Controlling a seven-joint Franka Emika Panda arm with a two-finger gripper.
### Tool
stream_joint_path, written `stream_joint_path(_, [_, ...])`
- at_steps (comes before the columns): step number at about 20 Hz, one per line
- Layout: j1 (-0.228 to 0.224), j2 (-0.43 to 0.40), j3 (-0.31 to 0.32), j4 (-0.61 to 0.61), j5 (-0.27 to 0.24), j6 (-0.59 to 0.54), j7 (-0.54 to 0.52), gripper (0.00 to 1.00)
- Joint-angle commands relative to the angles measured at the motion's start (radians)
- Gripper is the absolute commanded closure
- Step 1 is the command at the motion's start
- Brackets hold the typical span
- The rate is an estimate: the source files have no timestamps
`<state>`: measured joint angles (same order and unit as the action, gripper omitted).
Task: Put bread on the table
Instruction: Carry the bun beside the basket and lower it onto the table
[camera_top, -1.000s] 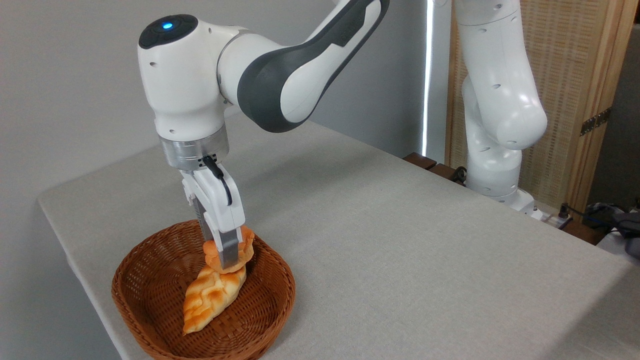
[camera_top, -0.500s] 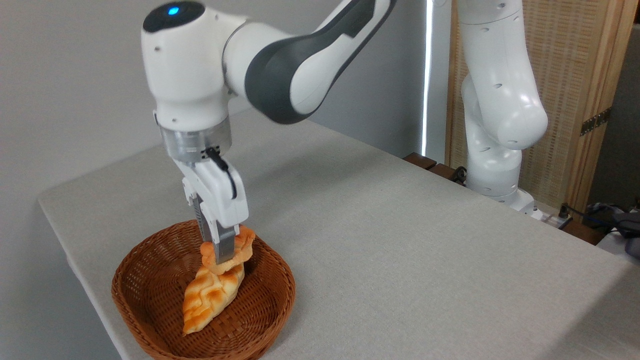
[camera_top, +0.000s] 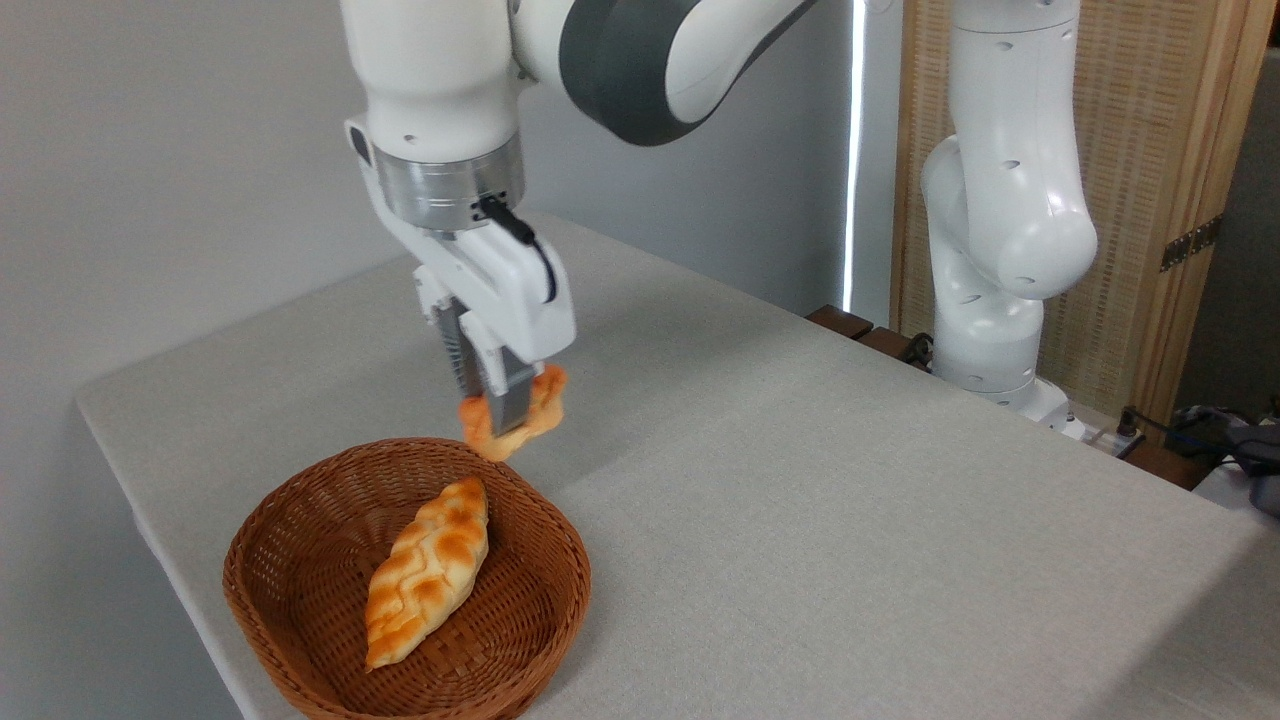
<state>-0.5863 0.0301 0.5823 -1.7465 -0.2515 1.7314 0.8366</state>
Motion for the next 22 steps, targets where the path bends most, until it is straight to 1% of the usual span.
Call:
stream_joint_path(1, [-0.02,-0.093,-0.018,-0.129,0.066,-0.01,-0.045,0.6])
stream_joint_path(2, [-0.029,-0.107,-0.027,-0.16,0.086,-0.007,-0.05,0.6])
stream_joint_path(4, [-0.03,-0.125,-0.053,-0.214,0.132,-0.001,-0.053,0.6])
stream_joint_path(5, [-0.029,-0.137,-0.067,-0.241,0.146,0.002,-0.053,0.6])
stream_joint_path(7, [-0.03,-0.15,-0.073,-0.289,0.152,0.011,-0.054,0.58])
stream_joint_path(8, [-0.03,-0.15,-0.081,-0.306,0.152,0.04,-0.057,0.42])
stream_joint_path(9, [-0.03,-0.15,-0.093,-0.33,0.15,0.078,-0.071,0.16])
stream_joint_path(10, [-0.03,-0.147,-0.11,-0.352,0.152,0.114,-0.092,0.03])
stream_joint_path(11, [-0.03,-0.141,-0.119,-0.364,0.152,0.135,-0.103,0.0])
stream_joint_path(22, [-0.03,-0.101,-0.121,-0.361,0.155,0.143,-0.097,0.0])
